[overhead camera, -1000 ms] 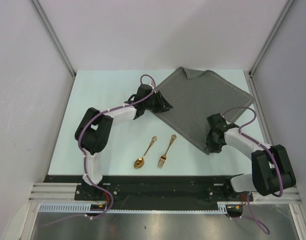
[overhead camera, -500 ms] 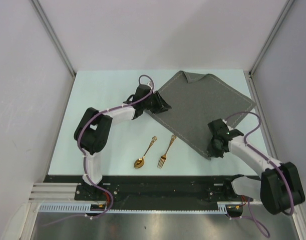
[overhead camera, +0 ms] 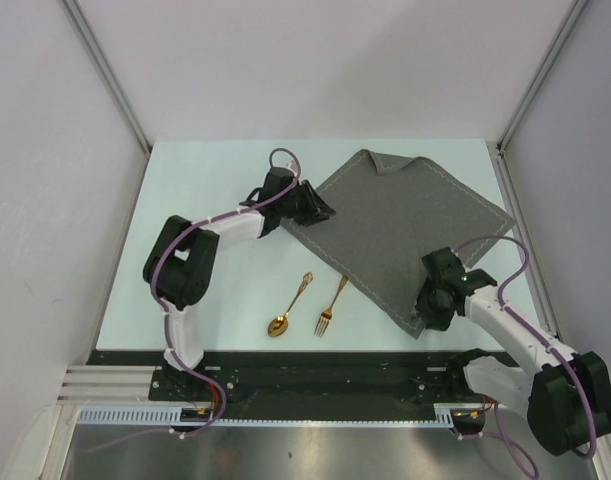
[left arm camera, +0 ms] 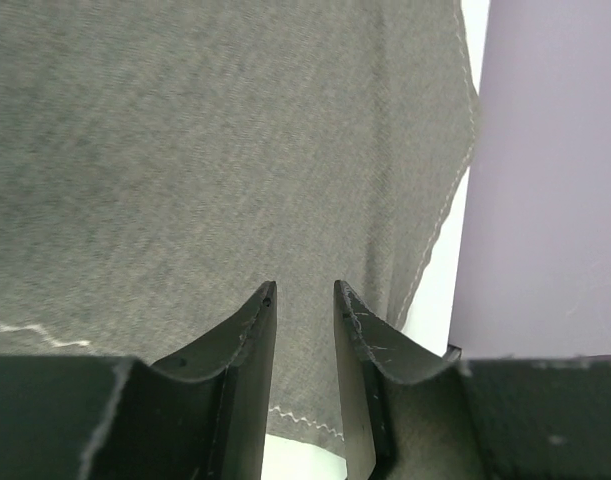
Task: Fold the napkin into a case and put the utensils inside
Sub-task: Flatten out the crumpled napkin at the center of the board.
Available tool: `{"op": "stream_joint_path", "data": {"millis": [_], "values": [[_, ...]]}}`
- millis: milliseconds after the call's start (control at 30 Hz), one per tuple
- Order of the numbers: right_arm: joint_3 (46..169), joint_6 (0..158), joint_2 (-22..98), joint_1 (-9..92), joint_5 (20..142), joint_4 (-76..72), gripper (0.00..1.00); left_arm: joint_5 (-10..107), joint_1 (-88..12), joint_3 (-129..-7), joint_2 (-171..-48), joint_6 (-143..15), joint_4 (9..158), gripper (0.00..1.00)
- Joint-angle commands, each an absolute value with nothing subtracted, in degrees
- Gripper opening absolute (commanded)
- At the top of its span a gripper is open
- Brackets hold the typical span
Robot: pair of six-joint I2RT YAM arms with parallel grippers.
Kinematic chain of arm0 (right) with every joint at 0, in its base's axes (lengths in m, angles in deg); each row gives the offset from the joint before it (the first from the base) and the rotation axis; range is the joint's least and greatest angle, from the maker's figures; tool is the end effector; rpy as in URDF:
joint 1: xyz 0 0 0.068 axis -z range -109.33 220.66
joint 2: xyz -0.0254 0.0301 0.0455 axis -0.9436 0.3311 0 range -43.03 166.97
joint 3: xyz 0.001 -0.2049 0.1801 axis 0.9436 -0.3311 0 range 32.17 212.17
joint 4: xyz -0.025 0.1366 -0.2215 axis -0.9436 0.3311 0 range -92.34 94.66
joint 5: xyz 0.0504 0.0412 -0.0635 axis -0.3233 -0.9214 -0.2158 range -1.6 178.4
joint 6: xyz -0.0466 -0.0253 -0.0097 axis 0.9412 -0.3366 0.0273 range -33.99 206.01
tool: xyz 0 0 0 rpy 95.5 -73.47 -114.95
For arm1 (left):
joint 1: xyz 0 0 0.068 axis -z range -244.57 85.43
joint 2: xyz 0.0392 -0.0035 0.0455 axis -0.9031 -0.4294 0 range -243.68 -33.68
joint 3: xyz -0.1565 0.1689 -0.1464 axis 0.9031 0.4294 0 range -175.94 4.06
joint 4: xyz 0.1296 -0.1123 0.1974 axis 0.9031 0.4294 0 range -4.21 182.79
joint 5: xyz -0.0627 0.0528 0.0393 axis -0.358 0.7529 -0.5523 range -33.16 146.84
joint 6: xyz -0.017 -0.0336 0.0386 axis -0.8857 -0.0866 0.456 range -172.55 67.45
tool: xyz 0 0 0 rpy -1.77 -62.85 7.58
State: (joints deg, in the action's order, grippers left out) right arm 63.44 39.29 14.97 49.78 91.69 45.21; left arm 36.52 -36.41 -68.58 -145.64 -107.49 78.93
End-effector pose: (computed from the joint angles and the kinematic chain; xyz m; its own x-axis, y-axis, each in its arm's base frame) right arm 0.1461 0.0536 0.1754 -0.8651 0.4478 -0.2259 0.4207 0.8931 0.1593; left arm 0.3793 -0.2171 0.1919 -0.8456 -0.4180 -0.3321 0.0153 0.6028 -0.7977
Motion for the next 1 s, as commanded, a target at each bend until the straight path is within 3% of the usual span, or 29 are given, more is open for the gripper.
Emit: {"op": "stream_joint_path", "data": {"millis": [0,367,600,833,967], "values": [[72.31,44.96,18.92,57.27,92.80,40.31,0.49,35.74,-38.38,-70.11,-144.32,-105.29,81.38,0.34],[103.34,52.87,52.63,61.44,96.05,16.74,0.50,37.50,-38.99,-72.76,-147.85,-105.98,82.55,0.34],[119.08,52.35,71.98,62.40,89.48,2.62,0.49,36.45,-38.99,-71.61,-149.34,-107.31,82.01,0.33],[135.06,47.08,87.99,61.79,84.97,0.29,0.24,36.18,-39.08,-71.00,-149.08,-106.52,82.01,0.33],[137.20,43.91,91.97,61.88,85.23,0.12,0.09,35.83,-39.26,-70.47,-149.25,-106.78,81.83,0.33]]}}
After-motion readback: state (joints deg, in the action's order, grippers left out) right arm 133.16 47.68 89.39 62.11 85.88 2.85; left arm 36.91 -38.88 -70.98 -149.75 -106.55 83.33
